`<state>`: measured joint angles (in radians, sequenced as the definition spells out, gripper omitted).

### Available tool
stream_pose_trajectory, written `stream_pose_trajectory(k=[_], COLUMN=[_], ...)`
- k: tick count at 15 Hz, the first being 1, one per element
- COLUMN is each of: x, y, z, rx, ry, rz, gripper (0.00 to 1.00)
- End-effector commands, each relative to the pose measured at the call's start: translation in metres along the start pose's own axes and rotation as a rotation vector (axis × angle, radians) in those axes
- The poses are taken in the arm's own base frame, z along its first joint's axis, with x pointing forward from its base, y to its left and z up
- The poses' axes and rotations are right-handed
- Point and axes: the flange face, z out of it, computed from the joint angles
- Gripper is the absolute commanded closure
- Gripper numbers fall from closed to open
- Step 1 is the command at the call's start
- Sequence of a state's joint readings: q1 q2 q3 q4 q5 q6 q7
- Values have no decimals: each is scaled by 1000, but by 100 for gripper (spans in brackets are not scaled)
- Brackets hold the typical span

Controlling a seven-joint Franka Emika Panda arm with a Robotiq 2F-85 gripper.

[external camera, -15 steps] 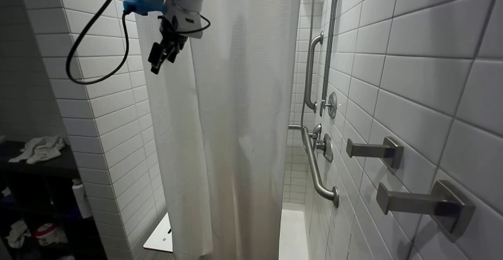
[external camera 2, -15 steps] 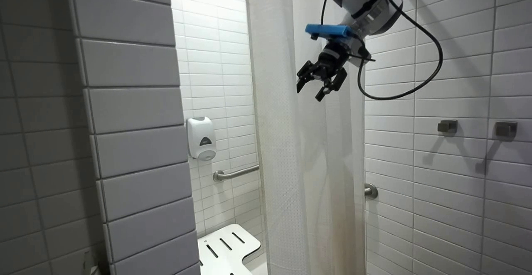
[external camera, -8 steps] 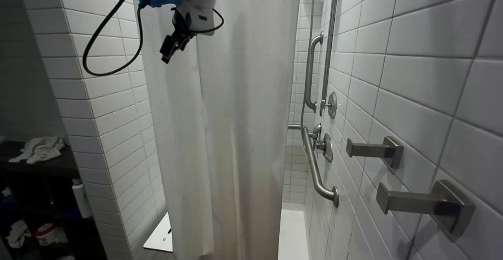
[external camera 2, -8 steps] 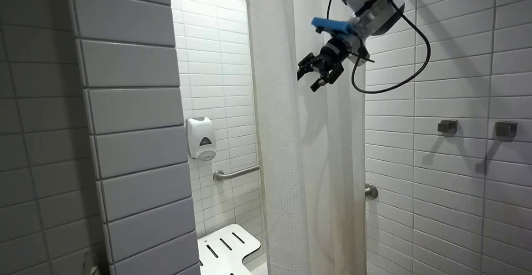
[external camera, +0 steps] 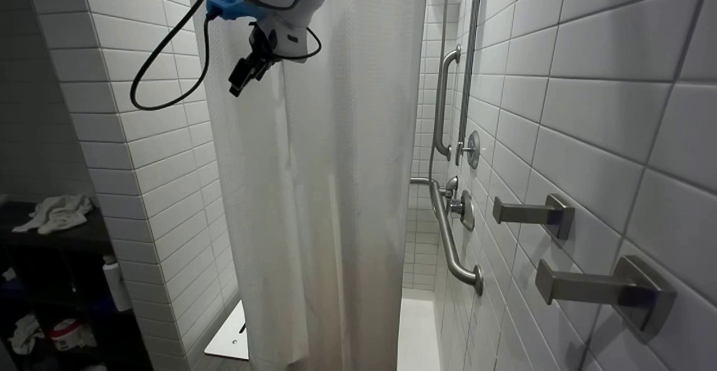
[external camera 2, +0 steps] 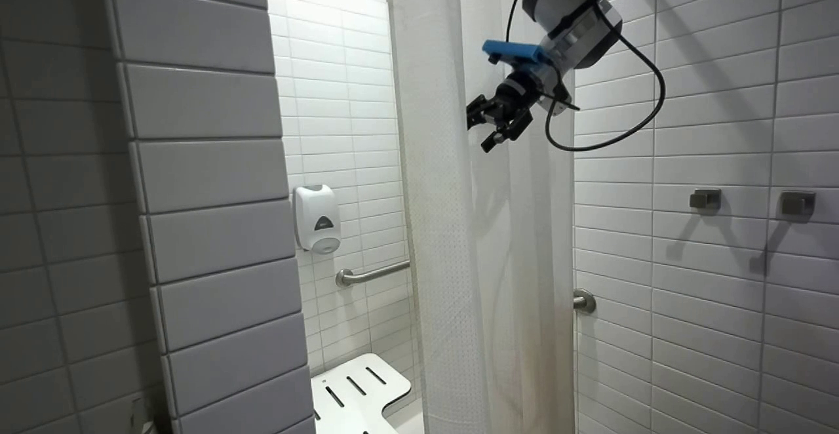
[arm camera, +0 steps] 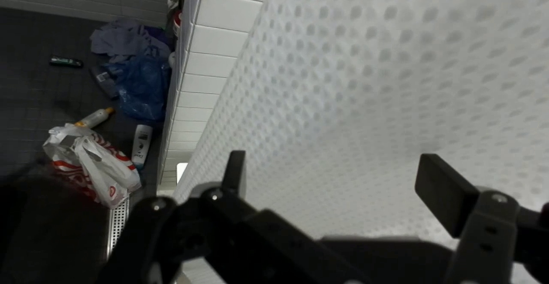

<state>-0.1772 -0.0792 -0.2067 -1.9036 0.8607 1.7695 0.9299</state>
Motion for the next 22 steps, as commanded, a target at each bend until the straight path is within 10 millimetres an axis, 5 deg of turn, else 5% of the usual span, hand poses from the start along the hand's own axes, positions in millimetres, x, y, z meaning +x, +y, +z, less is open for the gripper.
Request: stream_pose_trajectory(k=[1,4,5,14,22], x=[-8,-9,-8,7,-25], y=[-10,-13,-14,-23,-18], z=[22,32,33,38,49], rx=[-60,-82,-85,-99,-131], ry=[14,14,14,18,106], rz=[35,58,70,150,94], gripper=[0,6,26,95,100])
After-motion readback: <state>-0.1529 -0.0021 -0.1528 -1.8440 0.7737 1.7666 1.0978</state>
